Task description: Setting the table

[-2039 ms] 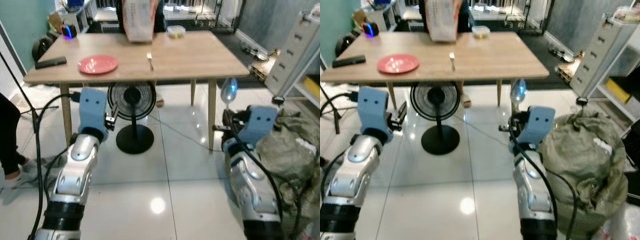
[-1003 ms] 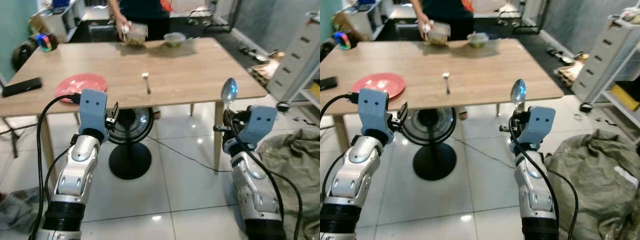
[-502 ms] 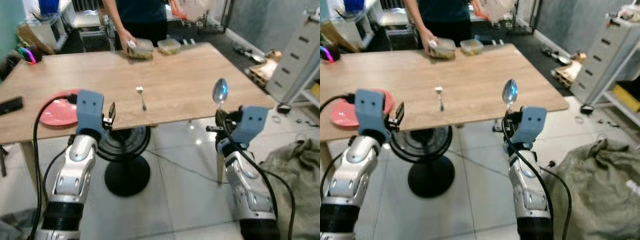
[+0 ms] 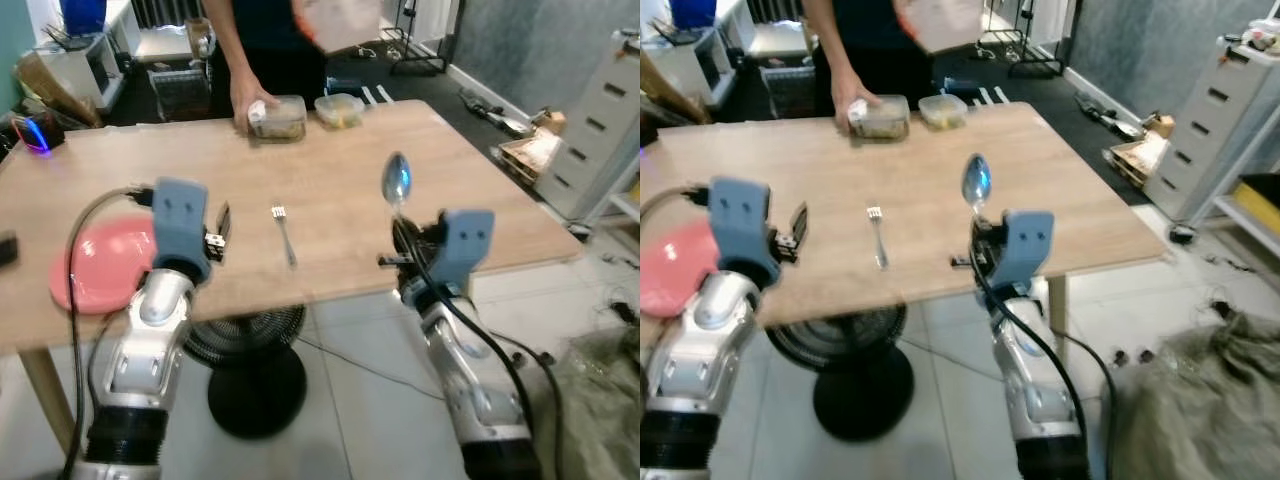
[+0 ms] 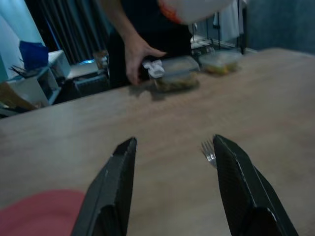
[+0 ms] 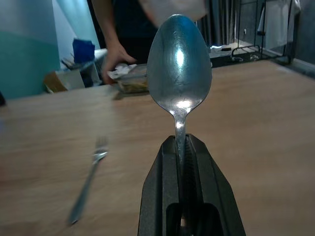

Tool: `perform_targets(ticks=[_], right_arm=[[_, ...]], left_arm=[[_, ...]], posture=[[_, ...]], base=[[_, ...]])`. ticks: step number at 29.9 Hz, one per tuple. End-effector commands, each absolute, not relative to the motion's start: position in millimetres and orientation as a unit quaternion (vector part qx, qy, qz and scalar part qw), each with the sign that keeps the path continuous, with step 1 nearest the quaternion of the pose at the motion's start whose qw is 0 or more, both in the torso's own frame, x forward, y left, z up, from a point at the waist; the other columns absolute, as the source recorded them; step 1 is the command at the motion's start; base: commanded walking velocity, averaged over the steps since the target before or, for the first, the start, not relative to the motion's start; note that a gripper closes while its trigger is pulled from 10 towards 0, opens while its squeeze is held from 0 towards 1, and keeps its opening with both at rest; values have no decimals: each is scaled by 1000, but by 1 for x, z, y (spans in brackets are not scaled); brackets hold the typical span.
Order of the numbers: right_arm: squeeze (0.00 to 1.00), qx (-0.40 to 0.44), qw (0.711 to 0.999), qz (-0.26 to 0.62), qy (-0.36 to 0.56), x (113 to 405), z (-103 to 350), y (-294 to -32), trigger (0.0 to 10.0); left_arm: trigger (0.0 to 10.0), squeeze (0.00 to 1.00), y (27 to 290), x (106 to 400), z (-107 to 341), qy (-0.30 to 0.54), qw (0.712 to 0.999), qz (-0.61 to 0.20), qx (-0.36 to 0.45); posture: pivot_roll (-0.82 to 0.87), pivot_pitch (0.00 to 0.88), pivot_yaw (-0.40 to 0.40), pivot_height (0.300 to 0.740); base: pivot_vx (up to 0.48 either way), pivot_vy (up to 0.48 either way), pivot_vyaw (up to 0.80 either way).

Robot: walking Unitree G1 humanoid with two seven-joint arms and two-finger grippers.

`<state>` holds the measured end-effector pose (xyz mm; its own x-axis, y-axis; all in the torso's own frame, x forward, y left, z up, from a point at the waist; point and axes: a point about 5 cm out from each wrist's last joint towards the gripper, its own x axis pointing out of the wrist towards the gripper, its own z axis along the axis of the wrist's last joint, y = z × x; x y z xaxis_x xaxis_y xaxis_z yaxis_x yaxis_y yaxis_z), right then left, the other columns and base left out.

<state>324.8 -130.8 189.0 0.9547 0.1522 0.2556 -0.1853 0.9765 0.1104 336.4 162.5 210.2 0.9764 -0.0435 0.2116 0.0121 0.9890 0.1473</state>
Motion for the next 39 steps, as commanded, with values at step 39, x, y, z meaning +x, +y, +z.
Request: perform_targets(ticks=[39], right_arm=[[0,-52,997,42,47,324,146,-157,10000]], left_arm=[[10000,0,154,270,164,70,956,-284,17]], posture=[[55,0,66,740]], base=[[172,0,0]])
